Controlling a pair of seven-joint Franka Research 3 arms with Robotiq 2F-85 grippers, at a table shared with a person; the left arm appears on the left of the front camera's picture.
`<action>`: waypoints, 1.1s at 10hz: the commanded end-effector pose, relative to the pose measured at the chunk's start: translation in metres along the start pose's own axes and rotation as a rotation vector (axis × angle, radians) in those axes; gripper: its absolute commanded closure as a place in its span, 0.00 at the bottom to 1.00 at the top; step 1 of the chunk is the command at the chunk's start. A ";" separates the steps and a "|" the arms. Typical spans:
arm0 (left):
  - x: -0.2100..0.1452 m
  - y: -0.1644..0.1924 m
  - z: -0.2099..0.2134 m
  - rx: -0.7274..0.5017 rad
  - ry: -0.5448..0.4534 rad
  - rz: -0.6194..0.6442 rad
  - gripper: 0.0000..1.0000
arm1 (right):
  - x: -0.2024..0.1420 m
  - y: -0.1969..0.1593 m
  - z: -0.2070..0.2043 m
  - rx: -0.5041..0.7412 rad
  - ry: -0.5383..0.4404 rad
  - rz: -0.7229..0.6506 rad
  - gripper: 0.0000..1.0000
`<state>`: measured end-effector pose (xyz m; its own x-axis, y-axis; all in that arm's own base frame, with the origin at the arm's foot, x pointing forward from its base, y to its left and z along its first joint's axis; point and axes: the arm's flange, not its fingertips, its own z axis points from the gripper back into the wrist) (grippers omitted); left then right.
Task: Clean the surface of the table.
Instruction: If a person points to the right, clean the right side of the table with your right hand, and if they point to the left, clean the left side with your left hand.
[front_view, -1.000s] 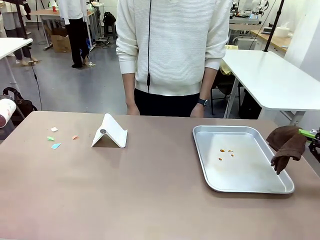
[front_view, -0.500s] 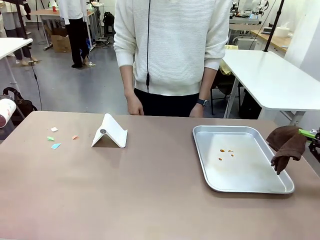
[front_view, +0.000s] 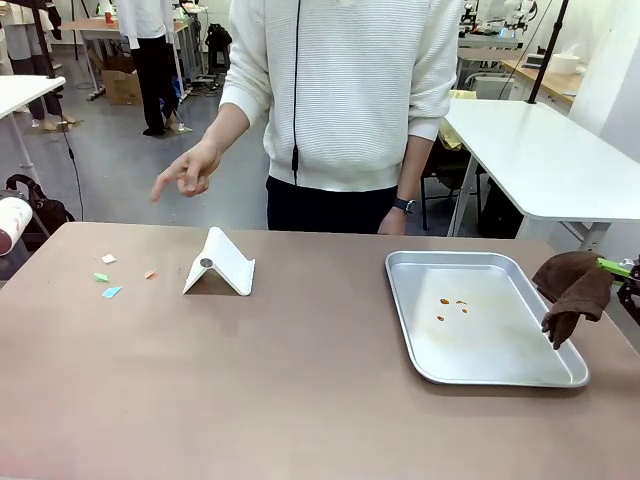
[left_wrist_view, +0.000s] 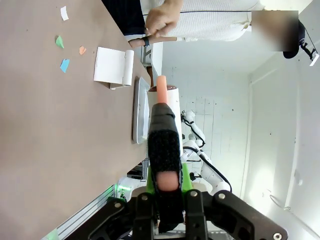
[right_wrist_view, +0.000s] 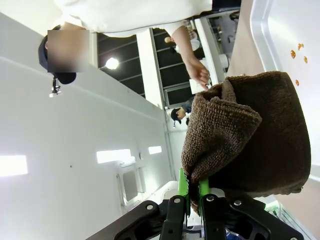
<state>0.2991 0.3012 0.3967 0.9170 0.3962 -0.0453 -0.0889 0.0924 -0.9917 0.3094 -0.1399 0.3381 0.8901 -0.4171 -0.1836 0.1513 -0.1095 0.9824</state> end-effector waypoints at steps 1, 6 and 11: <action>-0.003 -0.001 0.001 -0.016 0.009 -0.006 1.00 | -0.003 0.005 0.000 0.005 0.015 0.009 1.00; -0.003 -0.001 0.001 -0.016 0.009 -0.006 1.00 | -0.003 0.005 0.000 0.005 0.015 0.009 1.00; 0.020 -0.006 -0.031 0.220 -0.138 -0.076 1.00 | -0.003 0.005 0.000 0.005 0.015 0.009 1.00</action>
<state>0.3254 0.3003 0.3977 0.8783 0.4772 0.0313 -0.1123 0.2694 -0.9565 0.3094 -0.1399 0.3381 0.8901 -0.4171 -0.1835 0.1512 -0.1096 0.9824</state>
